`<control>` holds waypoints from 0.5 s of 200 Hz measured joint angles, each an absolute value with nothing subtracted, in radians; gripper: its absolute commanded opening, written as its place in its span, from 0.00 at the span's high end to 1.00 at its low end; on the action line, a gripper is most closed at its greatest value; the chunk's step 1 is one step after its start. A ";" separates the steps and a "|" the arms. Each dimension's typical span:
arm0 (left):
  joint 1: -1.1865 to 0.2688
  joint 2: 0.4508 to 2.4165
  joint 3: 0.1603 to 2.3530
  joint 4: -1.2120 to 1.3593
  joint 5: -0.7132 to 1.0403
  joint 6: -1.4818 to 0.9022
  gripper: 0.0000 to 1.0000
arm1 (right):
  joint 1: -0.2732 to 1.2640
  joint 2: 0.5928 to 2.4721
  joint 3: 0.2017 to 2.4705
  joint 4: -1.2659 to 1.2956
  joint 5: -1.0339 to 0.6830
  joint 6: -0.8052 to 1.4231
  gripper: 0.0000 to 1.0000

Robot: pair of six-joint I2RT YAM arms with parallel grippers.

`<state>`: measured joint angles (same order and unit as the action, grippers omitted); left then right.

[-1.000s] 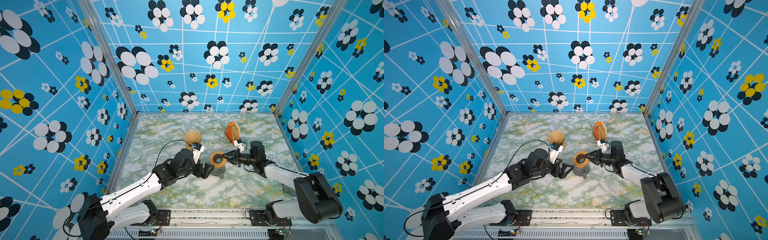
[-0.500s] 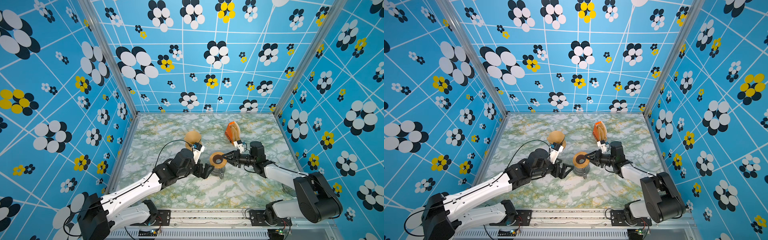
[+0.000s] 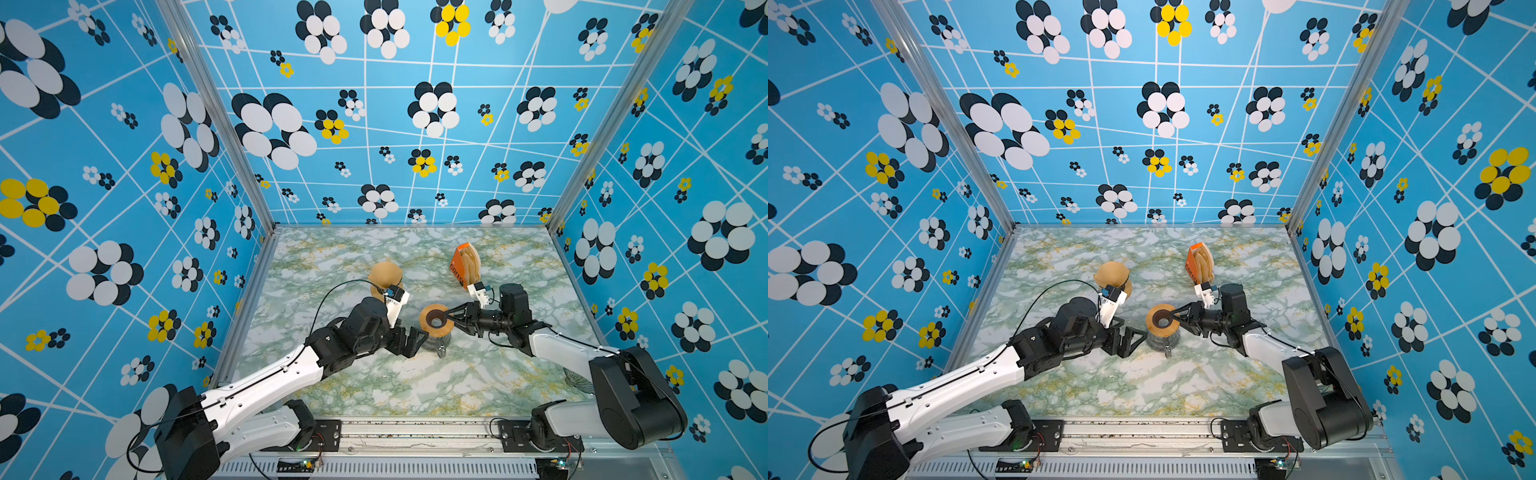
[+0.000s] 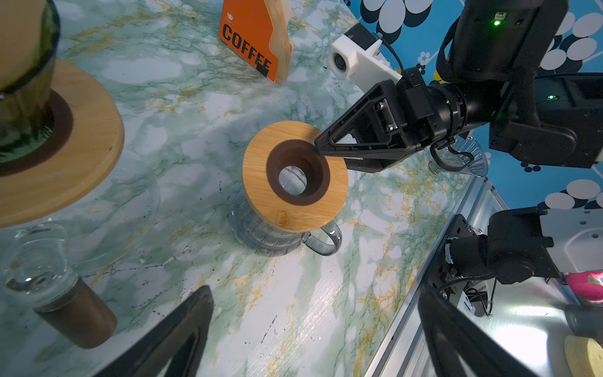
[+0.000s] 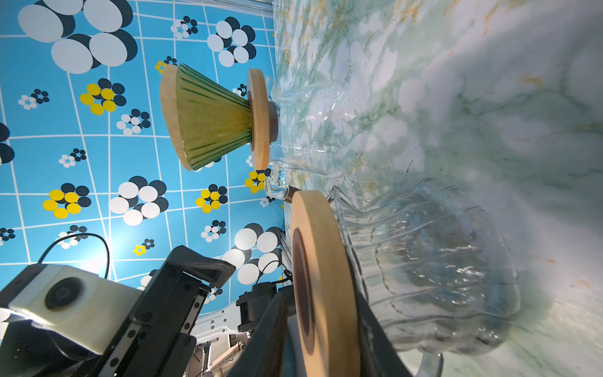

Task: Place the coffee filter in the dripper
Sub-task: 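Lower the wooden ring onto the glass pitcher's mouth with the right gripper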

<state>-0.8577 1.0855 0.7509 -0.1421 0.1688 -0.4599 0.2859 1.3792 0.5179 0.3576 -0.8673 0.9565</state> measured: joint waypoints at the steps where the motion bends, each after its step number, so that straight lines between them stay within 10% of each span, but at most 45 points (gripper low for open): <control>1: -0.858 1.085 0.751 -0.142 0.169 -0.460 0.01 | 0.286 1.379 0.518 0.358 -0.867 0.956 0.62; 100: -0.858 1.085 0.751 -0.142 0.169 -0.460 0.01 | 0.285 1.345 0.544 0.245 -0.857 0.908 0.62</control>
